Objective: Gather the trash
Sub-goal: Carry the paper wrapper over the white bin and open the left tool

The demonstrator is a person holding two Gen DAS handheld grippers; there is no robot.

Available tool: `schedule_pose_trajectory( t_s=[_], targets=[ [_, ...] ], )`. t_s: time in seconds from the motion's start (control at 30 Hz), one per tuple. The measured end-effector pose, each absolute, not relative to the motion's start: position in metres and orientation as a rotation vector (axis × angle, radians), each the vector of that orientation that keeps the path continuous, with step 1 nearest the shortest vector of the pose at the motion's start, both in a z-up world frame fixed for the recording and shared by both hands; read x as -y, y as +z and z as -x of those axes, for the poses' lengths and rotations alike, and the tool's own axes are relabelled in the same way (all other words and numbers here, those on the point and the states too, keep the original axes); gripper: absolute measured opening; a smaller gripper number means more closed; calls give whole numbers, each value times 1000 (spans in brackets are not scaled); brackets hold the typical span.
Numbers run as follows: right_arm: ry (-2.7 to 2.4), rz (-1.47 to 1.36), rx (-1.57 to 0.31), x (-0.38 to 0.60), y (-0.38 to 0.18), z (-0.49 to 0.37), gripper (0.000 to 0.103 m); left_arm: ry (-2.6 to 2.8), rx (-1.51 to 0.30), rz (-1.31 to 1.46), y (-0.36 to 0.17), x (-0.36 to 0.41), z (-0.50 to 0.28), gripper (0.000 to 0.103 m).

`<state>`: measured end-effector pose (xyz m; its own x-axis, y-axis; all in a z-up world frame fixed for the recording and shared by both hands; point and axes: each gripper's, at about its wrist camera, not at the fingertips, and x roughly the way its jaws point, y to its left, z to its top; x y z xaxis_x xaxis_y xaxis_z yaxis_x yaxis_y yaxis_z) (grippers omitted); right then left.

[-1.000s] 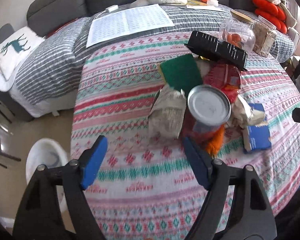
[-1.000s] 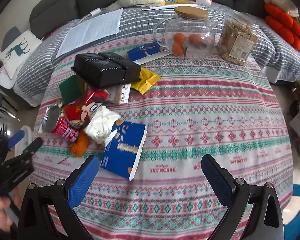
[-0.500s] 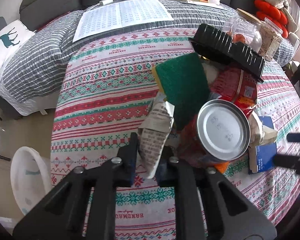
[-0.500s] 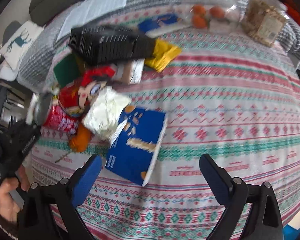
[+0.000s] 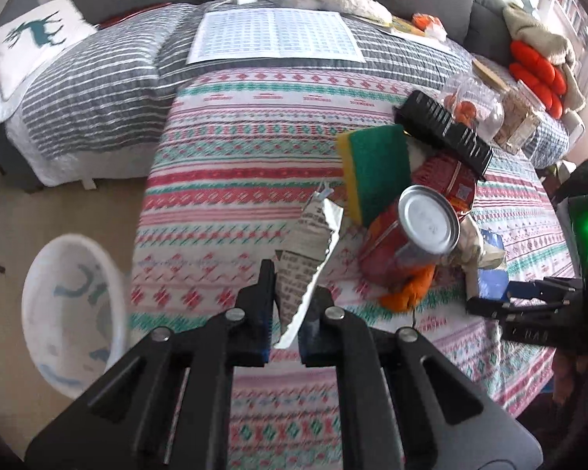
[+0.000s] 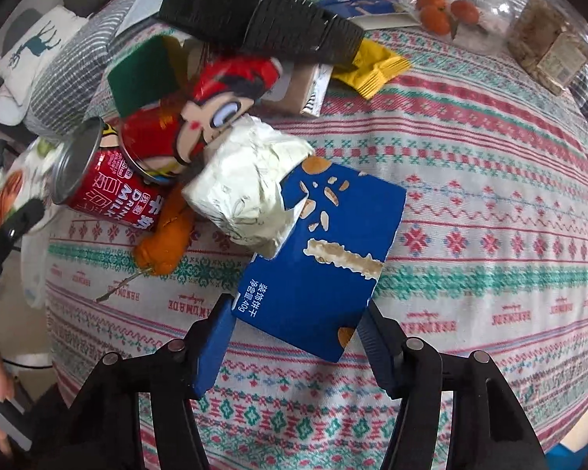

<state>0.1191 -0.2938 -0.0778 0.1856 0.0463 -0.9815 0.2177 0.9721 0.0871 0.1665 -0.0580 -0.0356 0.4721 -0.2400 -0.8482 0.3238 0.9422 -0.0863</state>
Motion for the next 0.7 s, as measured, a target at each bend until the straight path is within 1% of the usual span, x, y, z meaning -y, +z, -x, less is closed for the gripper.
schedule_pose_trajectory(
  t_s=[0.23, 0.43, 0.7],
  targets=[
    [-132, -266, -1319, 310, -53, -97, 63, -315, -998, -39, -22, 8, -146, 11],
    [-55, -319, -1250, 310, -20, -65, 63, -268, -980, 29, -15, -41, -139, 11],
    [79, -322, -1199, 239, -2, -76, 63, -135, -991, 101, -27, -104, -142, 11]
  ],
)
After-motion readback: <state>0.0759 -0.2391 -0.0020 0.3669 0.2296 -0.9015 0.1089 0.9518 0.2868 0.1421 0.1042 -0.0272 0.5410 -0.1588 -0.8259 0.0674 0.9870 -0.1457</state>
